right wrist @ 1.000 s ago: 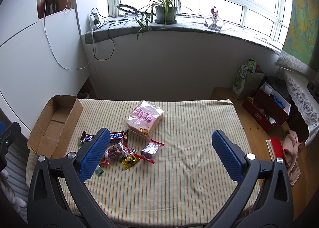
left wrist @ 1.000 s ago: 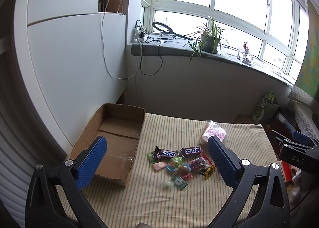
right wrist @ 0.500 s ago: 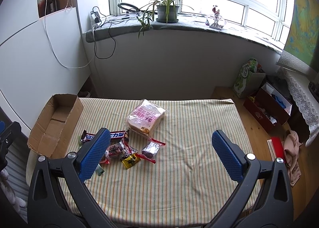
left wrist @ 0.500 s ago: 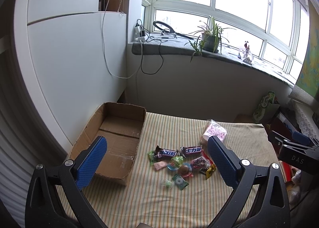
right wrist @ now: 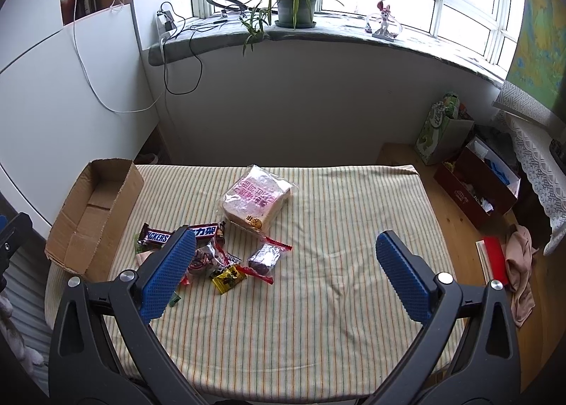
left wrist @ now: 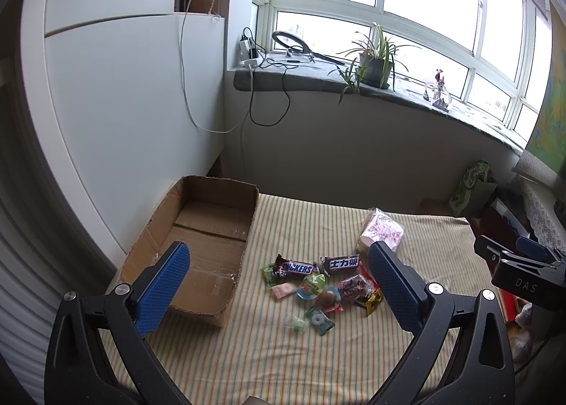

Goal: Organize snacks
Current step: 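Move right tool to red-topped meat bag while left tool reaches green candy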

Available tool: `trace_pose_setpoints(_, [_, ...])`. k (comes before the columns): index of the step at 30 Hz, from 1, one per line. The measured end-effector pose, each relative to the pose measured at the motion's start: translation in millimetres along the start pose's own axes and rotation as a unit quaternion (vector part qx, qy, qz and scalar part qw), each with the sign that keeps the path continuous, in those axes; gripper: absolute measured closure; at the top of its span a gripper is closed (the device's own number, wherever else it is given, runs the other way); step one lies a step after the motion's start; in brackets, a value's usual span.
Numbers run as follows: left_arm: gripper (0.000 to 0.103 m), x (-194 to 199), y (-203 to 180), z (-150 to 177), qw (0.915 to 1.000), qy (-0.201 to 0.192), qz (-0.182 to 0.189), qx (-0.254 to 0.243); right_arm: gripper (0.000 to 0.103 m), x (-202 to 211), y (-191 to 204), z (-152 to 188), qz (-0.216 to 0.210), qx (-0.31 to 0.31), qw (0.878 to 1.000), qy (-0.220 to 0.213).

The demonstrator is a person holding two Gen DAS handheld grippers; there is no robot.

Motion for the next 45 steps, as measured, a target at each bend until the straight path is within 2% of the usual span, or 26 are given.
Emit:
trace_pose_setpoints(9, [0.004,-15.2,12.3,20.8,0.9989,0.042,-0.003,0.021,0.0,-18.2,-39.5,23.0,-0.005,-0.037,0.999,0.019])
trace_pose_setpoints(14, [0.016,-25.4,8.2,42.7,0.9963,0.084,0.01,0.016,0.0,-32.5,-47.2,44.0,0.0,-0.018,0.999,0.045])
trace_pose_setpoints(18, [0.024,-32.4,-1.7,65.4,0.992,0.122,0.028,0.016,0.0,-46.1,-41.0,60.0,-0.017,-0.008,0.997,0.073])
trace_pose_setpoints(21, [0.034,-37.0,-9.5,83.7,0.9879,0.149,0.041,0.018,0.0,-56.1,-33.8,68.8,-0.042,-0.017,0.995,0.094])
trace_pose_setpoints(24, [0.038,-42.1,-16.1,103.5,0.9821,0.178,0.053,0.03,0.0,-68.4,-26.3,72.7,-0.061,-0.02,0.992,0.105])
trace_pose_setpoints(28, [0.048,-50.8,-21.6,127.5,0.975,0.21,0.062,0.038,0.012,-91.5,-20.7,79.1,-0.064,-0.026,0.99,0.124])
trace_pose_setpoints(31, [0.055,-59.4,-25.0,139.6,0.9719,0.222,0.067,0.042,0.013,-105.9,-18.5,84.2,-0.07,-0.051,0.986,0.145])
trace_pose_setpoints(37, [0.063,-79.8,-23.9,157.4,0.966,0.24,0.065,0.07,0.013,-122.6,0.0,83.1,-0.084,-0.08,0.98,0.162])
trace_pose_setpoints(45, [0.066,-94.0,-16.1,168.6,0.9667,0.242,0.05,0.066,0.013,-143.8,11.7,89.4,-0.076,-0.098,0.974,0.191])
Point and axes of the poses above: each gripper's, at about its wrist camera, not at the fingertips, and x roughly against the way its jaws point, y to its left, z to its underside, the point moved 9 cm from there along -x, roughly the way its jaws point, and after that the axes turned 12 degrees about -y, right-handed, at the moved point
